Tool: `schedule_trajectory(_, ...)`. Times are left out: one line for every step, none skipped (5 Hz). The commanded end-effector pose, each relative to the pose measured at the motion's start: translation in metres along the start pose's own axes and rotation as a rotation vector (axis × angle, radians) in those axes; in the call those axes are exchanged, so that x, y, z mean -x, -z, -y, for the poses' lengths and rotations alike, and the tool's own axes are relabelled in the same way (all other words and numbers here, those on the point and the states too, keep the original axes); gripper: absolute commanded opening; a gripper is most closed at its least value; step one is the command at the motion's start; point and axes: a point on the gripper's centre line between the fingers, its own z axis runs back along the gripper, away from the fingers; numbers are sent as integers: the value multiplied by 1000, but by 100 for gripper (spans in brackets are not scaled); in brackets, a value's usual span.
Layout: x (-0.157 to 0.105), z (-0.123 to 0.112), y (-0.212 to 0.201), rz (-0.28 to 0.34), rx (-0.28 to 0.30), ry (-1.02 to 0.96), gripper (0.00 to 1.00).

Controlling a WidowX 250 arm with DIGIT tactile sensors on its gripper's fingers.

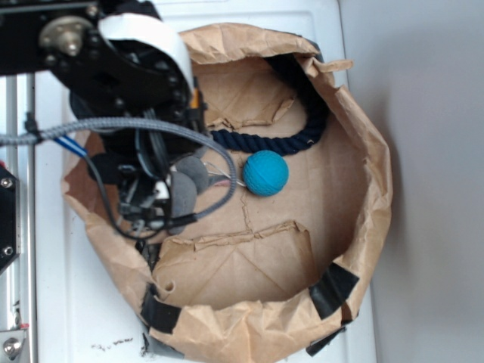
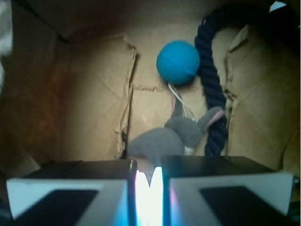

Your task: Grab the gray animal.

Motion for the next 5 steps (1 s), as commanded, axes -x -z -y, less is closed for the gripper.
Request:
schedule_trajectory(-19, 1, 10, 68, -9, 24, 100)
schedule_trajectory(-17, -7, 30, 88, -49, -128, 100)
schedule_trajectory(-19, -17, 55, 105, -47, -281, 100)
schedule_trajectory(-17, -22, 65, 125, -67, -284, 100)
schedule_trajectory(-14, -30, 68, 103, -120, -325, 100)
